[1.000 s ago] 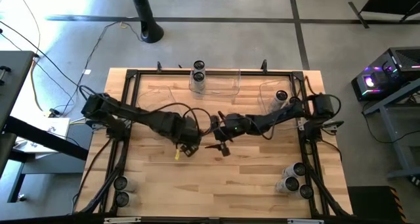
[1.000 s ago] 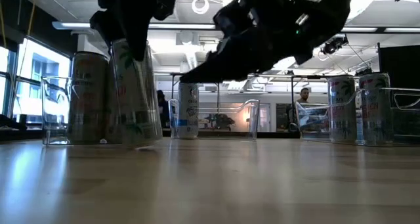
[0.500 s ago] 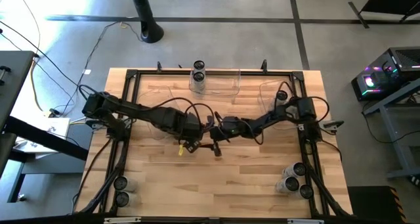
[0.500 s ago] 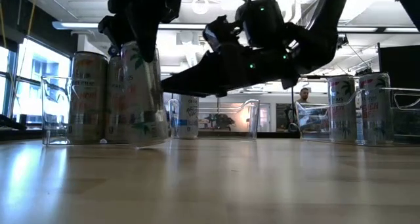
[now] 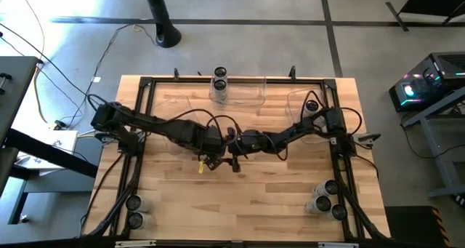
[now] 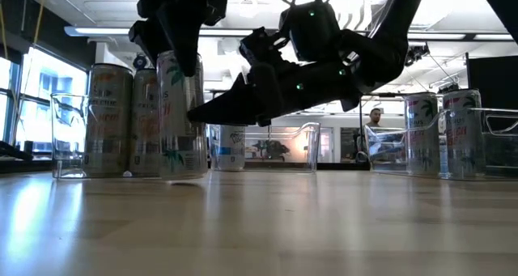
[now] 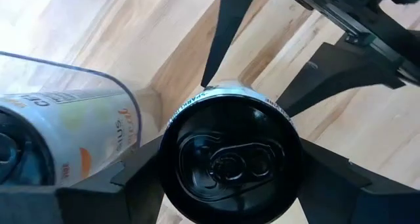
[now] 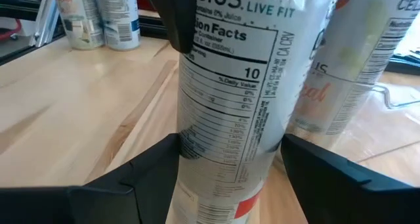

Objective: Sort soda cans
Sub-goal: Put the white/pink soda can into the right transparent bin

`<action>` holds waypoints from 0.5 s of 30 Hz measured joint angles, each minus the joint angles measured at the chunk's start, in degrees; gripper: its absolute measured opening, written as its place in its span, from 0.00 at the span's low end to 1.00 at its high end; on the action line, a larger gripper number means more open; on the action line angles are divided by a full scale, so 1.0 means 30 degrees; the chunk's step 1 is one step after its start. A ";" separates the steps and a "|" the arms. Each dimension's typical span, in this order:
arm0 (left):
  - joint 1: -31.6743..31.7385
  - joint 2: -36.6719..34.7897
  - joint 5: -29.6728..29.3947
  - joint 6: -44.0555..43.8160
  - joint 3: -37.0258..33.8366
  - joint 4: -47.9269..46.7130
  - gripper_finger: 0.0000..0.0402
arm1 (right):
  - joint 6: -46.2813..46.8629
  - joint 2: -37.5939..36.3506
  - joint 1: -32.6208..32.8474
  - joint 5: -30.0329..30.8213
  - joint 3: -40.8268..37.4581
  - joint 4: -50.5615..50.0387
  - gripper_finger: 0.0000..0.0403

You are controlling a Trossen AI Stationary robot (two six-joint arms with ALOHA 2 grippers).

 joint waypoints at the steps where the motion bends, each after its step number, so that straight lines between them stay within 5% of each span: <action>1: -0.0062 0.0000 -0.0009 0.0078 -0.0002 0.0045 0.67 | 0.0000 -0.0067 0.0000 0.0000 0.0000 -0.0246 0.64; 15: -0.0747 0.0000 -0.0900 0.0076 -0.0029 0.0416 0.67 | -0.0279 -0.1103 -0.0044 0.0536 0.0015 -0.4007 0.64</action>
